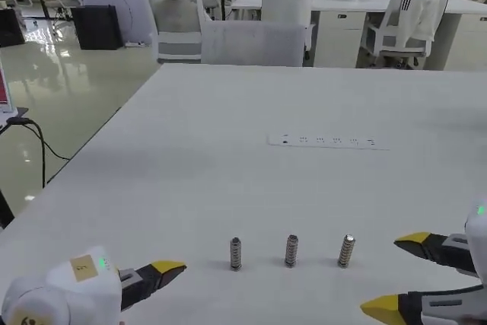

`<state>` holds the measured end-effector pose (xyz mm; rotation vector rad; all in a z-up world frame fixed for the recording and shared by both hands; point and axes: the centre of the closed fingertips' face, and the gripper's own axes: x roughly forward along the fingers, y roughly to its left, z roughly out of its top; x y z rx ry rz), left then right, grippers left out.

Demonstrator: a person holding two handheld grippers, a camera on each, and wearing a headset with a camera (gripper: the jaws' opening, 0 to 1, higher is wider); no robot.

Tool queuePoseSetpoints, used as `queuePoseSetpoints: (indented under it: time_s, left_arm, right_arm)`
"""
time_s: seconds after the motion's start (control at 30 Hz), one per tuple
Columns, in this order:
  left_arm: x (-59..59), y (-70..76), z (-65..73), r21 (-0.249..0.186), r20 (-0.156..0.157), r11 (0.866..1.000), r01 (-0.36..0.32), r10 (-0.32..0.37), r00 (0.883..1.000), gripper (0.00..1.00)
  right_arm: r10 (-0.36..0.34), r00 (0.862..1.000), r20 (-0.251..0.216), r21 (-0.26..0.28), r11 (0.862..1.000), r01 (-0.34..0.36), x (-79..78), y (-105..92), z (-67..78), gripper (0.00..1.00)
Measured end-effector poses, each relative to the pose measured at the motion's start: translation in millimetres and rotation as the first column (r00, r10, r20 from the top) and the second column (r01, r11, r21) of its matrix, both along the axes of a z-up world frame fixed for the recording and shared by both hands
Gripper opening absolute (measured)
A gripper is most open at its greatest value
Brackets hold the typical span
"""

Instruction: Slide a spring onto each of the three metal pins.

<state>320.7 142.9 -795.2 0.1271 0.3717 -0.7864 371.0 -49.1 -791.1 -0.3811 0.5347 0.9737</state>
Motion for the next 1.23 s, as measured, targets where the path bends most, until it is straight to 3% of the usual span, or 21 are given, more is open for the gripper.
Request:
queuePoseSetpoints:
  time_s: [0.83, 1.23]
  left_arm:
    - [1.0, 0.4, 1.2, 0.001, 0.006, 1.000, -0.005, 0.005, 1.000, 0.65]
    - [3.6, -1.5, -1.6, 0.007, -0.006, 1.000, 0.002, -0.002, 1.000, 0.65]
  right_arm:
    - [-0.009, 1.000, 0.011, 0.020, 1.000, 0.009, -0.1, -0.6, 0.7, 0.71]
    - [-0.020, 1.000, 0.001, 0.028, 0.999, 0.020, 1.1, -3.4, -2.4, 0.72]
